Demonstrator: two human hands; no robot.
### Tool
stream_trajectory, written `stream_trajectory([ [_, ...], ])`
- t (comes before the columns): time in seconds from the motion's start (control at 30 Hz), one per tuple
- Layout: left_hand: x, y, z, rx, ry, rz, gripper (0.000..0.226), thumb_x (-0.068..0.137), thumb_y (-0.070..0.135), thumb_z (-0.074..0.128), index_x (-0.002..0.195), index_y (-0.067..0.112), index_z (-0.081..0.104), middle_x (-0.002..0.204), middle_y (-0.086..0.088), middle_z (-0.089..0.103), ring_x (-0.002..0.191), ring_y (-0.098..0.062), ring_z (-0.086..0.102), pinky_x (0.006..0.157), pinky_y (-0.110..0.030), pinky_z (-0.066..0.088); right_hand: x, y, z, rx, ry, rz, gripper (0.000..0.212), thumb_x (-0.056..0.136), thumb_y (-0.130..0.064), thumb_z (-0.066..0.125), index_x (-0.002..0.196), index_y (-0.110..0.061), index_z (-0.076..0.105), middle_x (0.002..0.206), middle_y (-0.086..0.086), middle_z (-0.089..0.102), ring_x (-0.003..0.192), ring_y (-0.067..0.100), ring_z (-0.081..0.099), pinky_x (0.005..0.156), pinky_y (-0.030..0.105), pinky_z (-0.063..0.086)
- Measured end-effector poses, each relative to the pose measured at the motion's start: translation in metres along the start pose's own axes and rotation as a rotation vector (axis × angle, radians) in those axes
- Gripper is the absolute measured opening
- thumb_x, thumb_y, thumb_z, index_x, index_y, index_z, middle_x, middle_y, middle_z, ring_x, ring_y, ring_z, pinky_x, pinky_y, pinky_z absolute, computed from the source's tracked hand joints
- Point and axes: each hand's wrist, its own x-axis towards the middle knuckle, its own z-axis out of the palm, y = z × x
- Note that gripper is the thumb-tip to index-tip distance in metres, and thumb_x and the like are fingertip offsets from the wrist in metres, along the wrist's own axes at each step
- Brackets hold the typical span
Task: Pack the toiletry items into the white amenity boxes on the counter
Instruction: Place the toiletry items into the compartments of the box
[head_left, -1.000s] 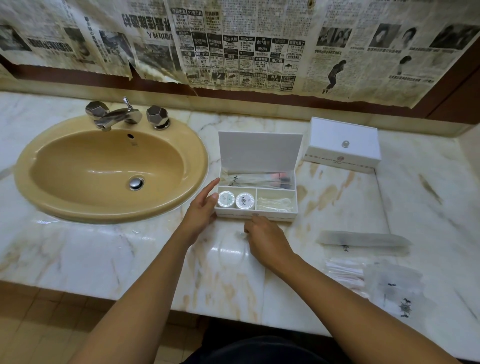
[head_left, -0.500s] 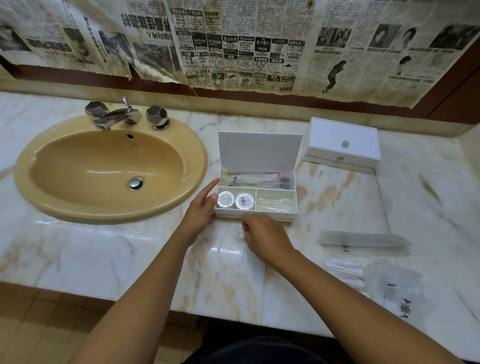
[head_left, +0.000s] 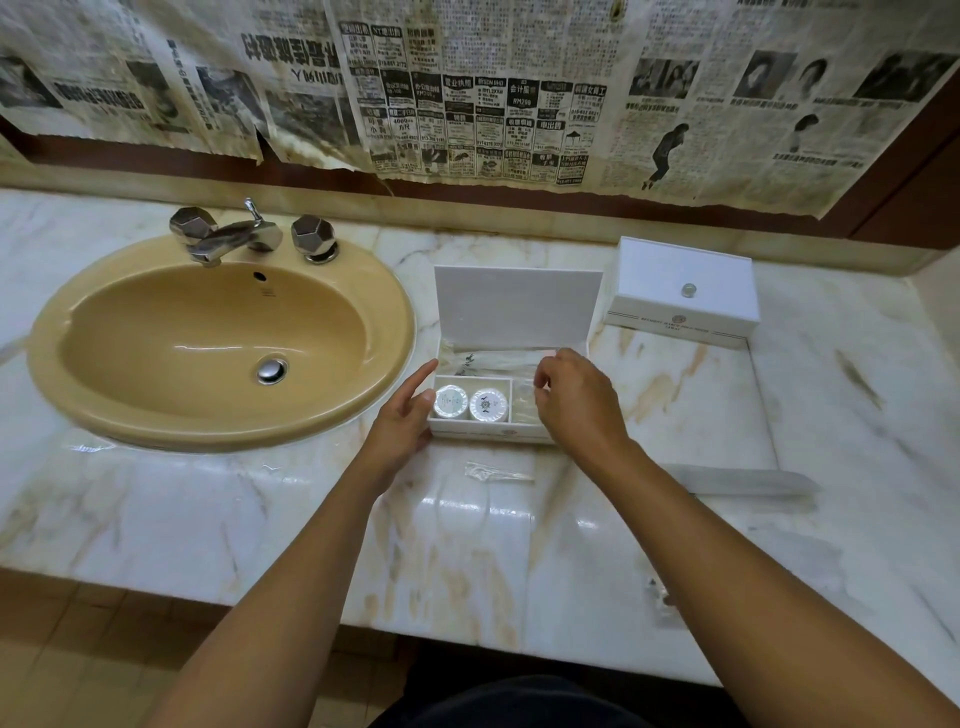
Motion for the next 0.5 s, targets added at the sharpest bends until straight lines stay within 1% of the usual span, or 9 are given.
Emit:
stream_trajectory([
  [0.07,0.000,0.000,0.000,0.003,0.001,-0.002,0.038,0.104,0.030,0.045,0.118,0.064,0.055,0.087,0.018,0.043,0.095,-0.017,0.038,0.073,-0.024,0.040,0.001,0.005,0.004,-0.048,-0.113,0.076,0.020,0.083,0.006,0.051,0.083,-0.005,0.067,0.094,0.007,0.060,0.082,0.026,0.058,0.065,0.029,0.044],
  [0.13,0.000,0.001,0.000,0.007,0.003,-0.003,0.038,0.104,0.030,0.045,0.118,0.064,0.055,0.086,0.019,0.043,0.097,-0.016,0.039,0.074,-0.024,0.040,0.000,0.008,0.009,-0.070,-0.197,0.127,0.020,0.082,0.006,0.054,0.086,-0.004,0.071,0.096,0.010,0.065,0.083,0.027,0.062,0.065,0.029,0.048],
  [0.2,0.000,0.001,0.001,0.009,0.004,-0.002,0.038,0.104,0.030,0.045,0.117,0.064,0.055,0.086,0.019,0.043,0.097,-0.016,0.039,0.074,-0.024,0.040,-0.001,0.010,0.014,-0.043,-0.255,0.163,0.020,0.080,0.007,0.056,0.088,-0.001,0.072,0.097,0.014,0.067,0.083,0.029,0.064,0.069,0.033,0.054],
  [0.27,0.000,0.001,0.001,0.006,0.005,0.001,0.038,0.104,0.030,0.045,0.117,0.064,0.055,0.086,0.018,0.043,0.095,-0.017,0.038,0.073,-0.024,0.039,-0.001,0.010,0.016,-0.032,-0.291,0.174,0.015,0.083,0.004,0.055,0.083,0.001,0.070,0.095,0.015,0.064,0.080,0.028,0.062,0.066,0.031,0.052],
  [0.3,0.000,0.001,0.000,0.006,0.005,0.001,0.038,0.104,0.030,0.045,0.118,0.063,0.055,0.086,0.018,0.043,0.095,-0.017,0.038,0.072,-0.024,0.039,-0.002,0.009,0.015,-0.035,-0.304,0.172,0.015,0.087,0.000,0.055,0.077,0.001,0.066,0.093,0.013,0.062,0.078,0.027,0.059,0.062,0.028,0.046],
  [0.33,0.000,0.001,0.000,0.005,0.003,0.002,0.038,0.104,0.030,0.045,0.119,0.063,0.055,0.086,0.018,0.043,0.095,-0.017,0.038,0.073,-0.024,0.039,-0.003,0.008,0.014,-0.032,-0.303,0.167,0.022,0.091,-0.008,0.055,0.071,-0.002,0.061,0.092,0.013,0.058,0.079,0.026,0.056,0.063,0.026,0.040],
  [0.37,0.000,0.001,0.000,0.005,0.001,0.003,0.038,0.104,0.030,0.045,0.119,0.063,0.054,0.086,0.018,0.042,0.095,-0.017,0.038,0.073,-0.024,0.039,-0.004,0.006,0.011,-0.028,-0.296,0.152,0.027,0.094,-0.016,0.054,0.070,-0.005,0.059,0.094,0.014,0.057,0.084,0.026,0.054,0.066,0.025,0.037],
  [0.43,0.000,0.001,0.000,0.002,-0.004,0.005,0.038,0.104,0.030,0.045,0.119,0.063,0.054,0.086,0.018,0.042,0.097,-0.016,0.038,0.073,-0.024,0.040,-0.007,0.001,0.006,-0.035,-0.276,0.114,0.035,0.098,-0.026,0.049,0.075,-0.004,0.063,0.097,0.014,0.058,0.099,0.028,0.054,0.070,0.026,0.035],
  [0.5,0.000,0.001,-0.001,0.000,-0.008,0.005,0.038,0.104,0.029,0.044,0.119,0.063,0.054,0.086,0.018,0.042,0.098,-0.015,0.039,0.074,-0.024,0.040,-0.011,-0.004,0.004,-0.059,-0.308,0.102,0.045,0.099,-0.037,0.044,0.071,-0.007,0.058,0.087,0.011,0.055,0.097,0.031,0.056,0.069,0.028,0.035],
])
